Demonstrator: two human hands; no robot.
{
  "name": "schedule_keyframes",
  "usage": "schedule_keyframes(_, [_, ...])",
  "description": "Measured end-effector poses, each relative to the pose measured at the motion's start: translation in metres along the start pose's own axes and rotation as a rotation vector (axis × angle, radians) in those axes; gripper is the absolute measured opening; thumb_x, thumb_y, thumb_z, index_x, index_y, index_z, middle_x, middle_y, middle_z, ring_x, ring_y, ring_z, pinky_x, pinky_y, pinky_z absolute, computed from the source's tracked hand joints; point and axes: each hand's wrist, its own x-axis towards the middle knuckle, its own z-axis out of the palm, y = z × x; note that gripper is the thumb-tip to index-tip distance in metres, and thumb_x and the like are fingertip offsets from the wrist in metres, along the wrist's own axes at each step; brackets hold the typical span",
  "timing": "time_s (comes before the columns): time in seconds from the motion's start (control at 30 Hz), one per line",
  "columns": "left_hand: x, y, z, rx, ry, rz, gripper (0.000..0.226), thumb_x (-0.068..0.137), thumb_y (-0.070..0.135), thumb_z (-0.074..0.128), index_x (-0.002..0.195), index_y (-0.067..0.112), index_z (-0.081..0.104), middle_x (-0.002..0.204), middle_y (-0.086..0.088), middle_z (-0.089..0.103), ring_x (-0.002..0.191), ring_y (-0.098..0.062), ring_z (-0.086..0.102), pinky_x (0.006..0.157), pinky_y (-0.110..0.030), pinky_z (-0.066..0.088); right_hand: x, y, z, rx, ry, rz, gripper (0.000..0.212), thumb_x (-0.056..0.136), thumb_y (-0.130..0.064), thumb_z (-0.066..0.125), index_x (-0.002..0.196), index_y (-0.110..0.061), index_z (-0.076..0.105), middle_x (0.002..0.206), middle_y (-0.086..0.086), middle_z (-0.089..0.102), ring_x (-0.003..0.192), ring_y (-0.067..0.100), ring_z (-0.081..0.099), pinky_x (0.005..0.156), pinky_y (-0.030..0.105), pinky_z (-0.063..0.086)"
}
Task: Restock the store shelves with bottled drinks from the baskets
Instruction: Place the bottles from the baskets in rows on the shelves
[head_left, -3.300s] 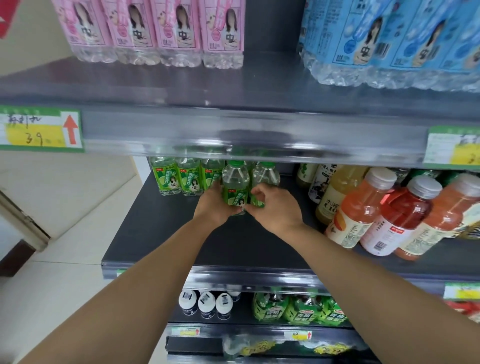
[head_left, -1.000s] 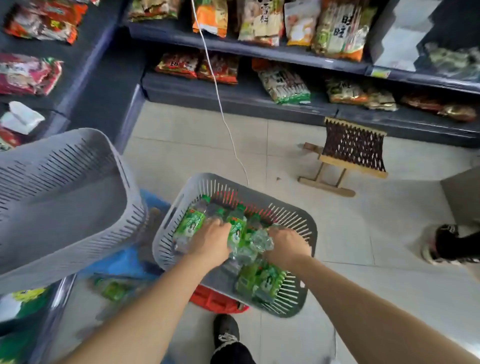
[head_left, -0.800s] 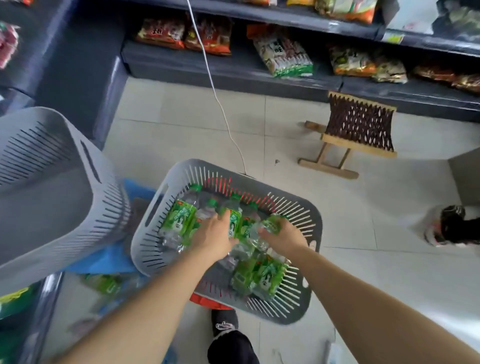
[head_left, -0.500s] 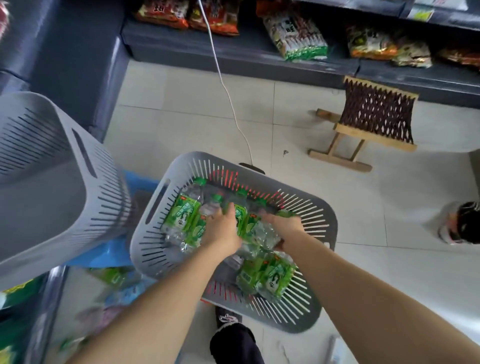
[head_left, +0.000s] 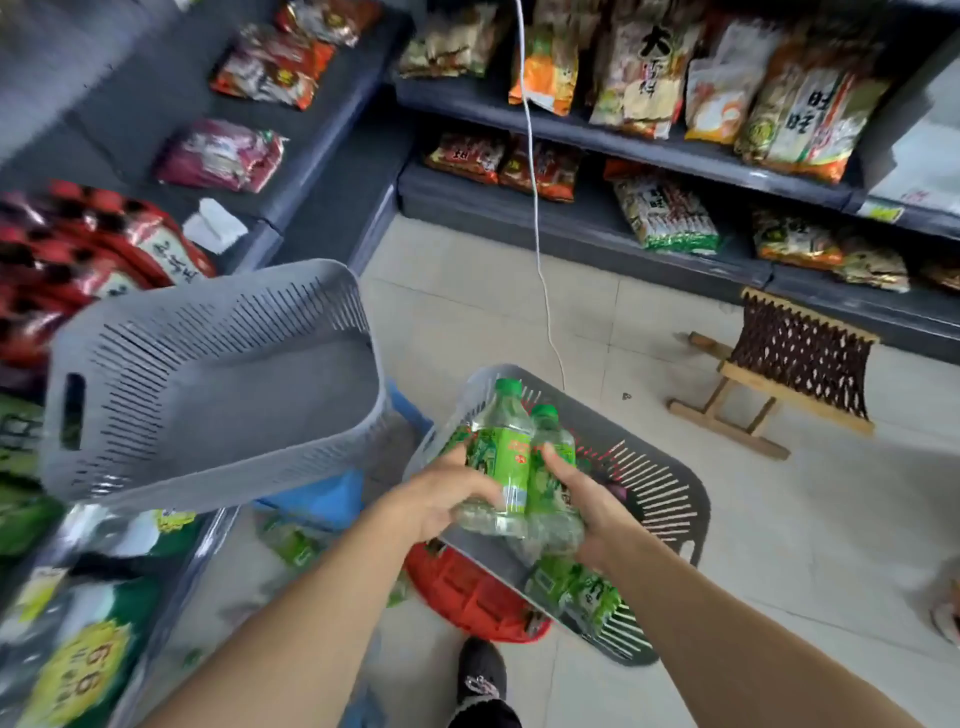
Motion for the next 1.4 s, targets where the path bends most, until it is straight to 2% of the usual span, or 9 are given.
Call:
schedule_keyframes(0.1, [-0.048,0.009,-0.023,-0.227,-0.074,0.097,0.056,0.073,0.006,0.072,0.127,0.006,0.057,0.113,-0.019,0.067,0.095,-0.03,0.067,0.085,-0.044,0.055,-0.025,-0.002,0.039,-0.154,-0.018,-0.069,0.074,0.05,-0.069,0.083,0.11,-0.027,0.069,0.125,0.004,0.064,0.116,0.029,0.06,0.103,0.058,0.042])
schedule_keyframes(0.2, [-0.091,0.003,-0.055,-0.424,-0.04,0.095,0.047,0.093,0.041,0.048,0.126,0.01,0.059,0.115,-0.015,0.068,0.094,-0.027,0.07,0.074,-0.04,0.057,-0.063,-0.002,0.08,-0.191,-0.083,-0.179,0.045,0.074,-0.044,0.079,0.108,-0.02,0.064,0.1,0.003,0.069,0.089,0.025,0.068,0.077,0.044,0.055])
schedule_keyframes(0.27, [-0.126,-0.003,-0.078,-0.448,0.015,0.139,0.042,0.095,0.039,0.046,0.122,0.011,0.06,0.111,-0.014,0.069,0.09,-0.026,0.07,0.072,-0.043,0.058,-0.081,0.0,0.107,-0.199,-0.168,-0.224,0.066,0.071,-0.024,0.082,0.13,-0.011,0.053,0.109,0.014,0.071,0.089,0.032,0.071,0.069,0.043,0.057])
schedule_keyframes(0.4, [-0.207,-0.015,-0.126,-0.42,0.117,0.319,0.038,0.084,0.026,0.06,0.121,0.017,0.054,0.106,-0.01,0.064,0.083,-0.026,0.067,0.069,-0.046,0.058,-0.129,0.012,0.174,-0.305,-0.292,-0.323,0.074,0.065,-0.016,0.081,0.132,-0.01,0.051,0.117,0.013,0.068,0.1,0.028,0.067,0.086,0.048,0.055])
schedule_keyframes(0.57, [-0.316,-0.037,-0.178,-0.443,0.214,0.453,0.037,0.087,0.011,0.06,0.12,0.027,0.056,0.113,-0.009,0.067,0.098,-0.033,0.065,0.082,-0.057,0.053,-0.185,0.041,0.259,-0.486,-0.393,-0.421,0.057,0.067,-0.019,0.082,0.114,-0.022,0.049,0.105,-0.004,0.066,0.096,0.016,0.063,0.08,0.04,0.053])
schedule_keyframes(0.63, [-0.355,-0.049,-0.196,-0.45,0.282,0.494,0.043,0.081,0.011,0.064,0.119,0.03,0.055,0.109,-0.007,0.069,0.092,-0.03,0.067,0.073,-0.051,0.056,-0.209,0.055,0.293,-0.553,-0.46,-0.465,0.043,0.069,-0.015,0.082,0.105,-0.021,0.059,0.107,-0.002,0.067,0.101,0.021,0.065,0.091,0.046,0.051])
schedule_keyframes(0.77, [-0.419,-0.075,-0.231,-0.47,0.491,0.588,0.072,0.069,0.014,0.074,0.133,0.029,0.046,0.11,-0.008,0.069,0.1,-0.033,0.065,0.083,-0.056,0.053,-0.245,0.078,0.36,-0.654,-0.575,-0.578,0.032,0.072,-0.003,0.08,0.099,-0.012,0.064,0.104,0.007,0.069,0.088,0.02,0.067,0.081,0.035,0.055])
schedule_keyframes(0.93, [-0.479,-0.103,-0.261,-0.516,0.752,0.684,0.048,0.084,0.006,0.068,0.123,0.029,0.051,0.105,-0.006,0.069,0.096,-0.03,0.065,0.085,-0.058,0.05,-0.272,0.1,0.431,-0.814,-0.694,-0.716,0.048,0.068,-0.015,0.086,0.11,-0.018,0.063,0.1,-0.005,0.069,0.09,0.007,0.063,0.066,0.013,0.045])
schedule_keyframes(1.4, [-0.57,-0.163,-0.311,-0.555,1.432,0.755,0.063,0.072,0.002,0.081,0.123,0.024,0.051,0.103,-0.005,0.067,0.093,-0.023,0.067,0.085,-0.047,0.056,-0.318,0.172,0.566,-1.111,-1.063,-0.908,0.067,0.063,-0.023,0.09,0.121,-0.022,0.057,0.114,-0.002,0.061,0.107,0.014,0.057,0.087,0.028,0.046])
